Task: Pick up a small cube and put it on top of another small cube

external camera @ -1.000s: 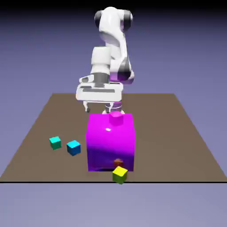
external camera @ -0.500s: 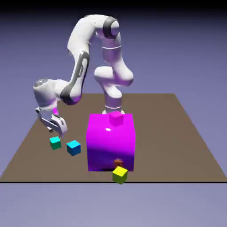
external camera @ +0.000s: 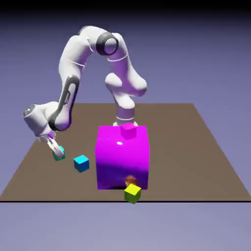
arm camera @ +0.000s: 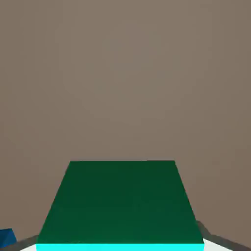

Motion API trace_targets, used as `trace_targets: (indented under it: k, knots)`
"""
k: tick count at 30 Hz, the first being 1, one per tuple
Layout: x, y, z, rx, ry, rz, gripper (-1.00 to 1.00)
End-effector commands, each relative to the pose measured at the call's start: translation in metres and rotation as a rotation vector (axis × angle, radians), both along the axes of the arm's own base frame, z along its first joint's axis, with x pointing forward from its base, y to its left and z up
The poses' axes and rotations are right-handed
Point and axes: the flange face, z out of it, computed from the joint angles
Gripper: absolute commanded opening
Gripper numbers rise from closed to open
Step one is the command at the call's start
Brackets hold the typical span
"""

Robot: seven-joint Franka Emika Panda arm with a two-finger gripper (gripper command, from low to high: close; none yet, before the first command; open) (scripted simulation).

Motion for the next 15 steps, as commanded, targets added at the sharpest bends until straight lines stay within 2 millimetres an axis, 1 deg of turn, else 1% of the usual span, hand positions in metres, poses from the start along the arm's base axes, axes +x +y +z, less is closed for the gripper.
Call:
trace_targets:
  k: [1,4,6,7,11,12,13,14,15]
  knots:
    - [0.008,0.015,0.009,-0.003,0.002,-0.016,-1.0]
    - [0.026,0.061,0.032,-0.002,0.002,-0.063,-1.0]
    - [0.034,0.091,0.045,0.002,0.003,-0.091,-1.0]
    - [0.034,0.091,0.045,0.002,0.003,-0.091,-1.0]
    - [0.027,0.107,-0.02,0.002,0.003,-0.091,-1.0]
    - [0.027,0.107,-0.021,0.002,0.003,-0.091,-1.0]
    - [0.027,0.107,-0.021,0.002,0.003,-0.091,1.0]
    - [0.027,0.107,-0.021,0.002,0.003,-0.091,1.0]
    - [0.03,0.103,-0.005,0.004,0.001,-0.09,1.0]
